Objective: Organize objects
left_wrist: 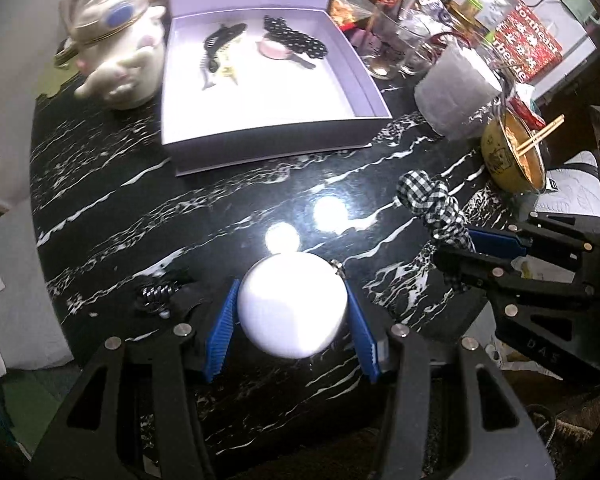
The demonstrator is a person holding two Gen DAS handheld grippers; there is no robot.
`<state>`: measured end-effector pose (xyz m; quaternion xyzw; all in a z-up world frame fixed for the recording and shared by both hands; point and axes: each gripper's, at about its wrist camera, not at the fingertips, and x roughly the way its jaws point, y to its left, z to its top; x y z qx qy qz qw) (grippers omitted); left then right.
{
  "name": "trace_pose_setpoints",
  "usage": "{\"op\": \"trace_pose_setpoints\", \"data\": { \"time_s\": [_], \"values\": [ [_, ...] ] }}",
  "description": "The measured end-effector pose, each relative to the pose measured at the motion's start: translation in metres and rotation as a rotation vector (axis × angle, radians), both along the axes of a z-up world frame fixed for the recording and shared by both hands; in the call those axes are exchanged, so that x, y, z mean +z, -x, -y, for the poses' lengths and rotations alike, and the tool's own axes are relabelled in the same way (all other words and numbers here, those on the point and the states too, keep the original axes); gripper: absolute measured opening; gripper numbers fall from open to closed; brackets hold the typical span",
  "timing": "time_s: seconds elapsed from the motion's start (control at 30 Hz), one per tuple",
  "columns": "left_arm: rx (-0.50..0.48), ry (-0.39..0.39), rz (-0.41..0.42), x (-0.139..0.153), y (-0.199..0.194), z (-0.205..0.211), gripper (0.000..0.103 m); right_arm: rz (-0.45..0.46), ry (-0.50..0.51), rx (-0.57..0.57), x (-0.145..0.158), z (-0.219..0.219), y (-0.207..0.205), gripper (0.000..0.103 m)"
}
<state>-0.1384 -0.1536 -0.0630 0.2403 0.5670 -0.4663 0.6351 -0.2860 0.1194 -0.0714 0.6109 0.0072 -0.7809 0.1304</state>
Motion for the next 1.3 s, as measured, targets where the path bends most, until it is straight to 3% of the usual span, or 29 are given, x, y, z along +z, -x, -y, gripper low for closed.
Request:
{"op": "trace_pose_setpoints", "data": {
  "time_s": [0.53,1.3],
  "values": [
    [-0.005,-0.029,-0.019,-0.011,-0.002,0.042,0.051,0.022,0.0,0.016,-0.012,-0.024,0.036,0.021],
    [0.029,-0.092,-0.036,-0.025,-0.036,0.101,0.051,0.057,0.031,0.052,-0.031,-0.036,0.106,0.021]
  ]
}}
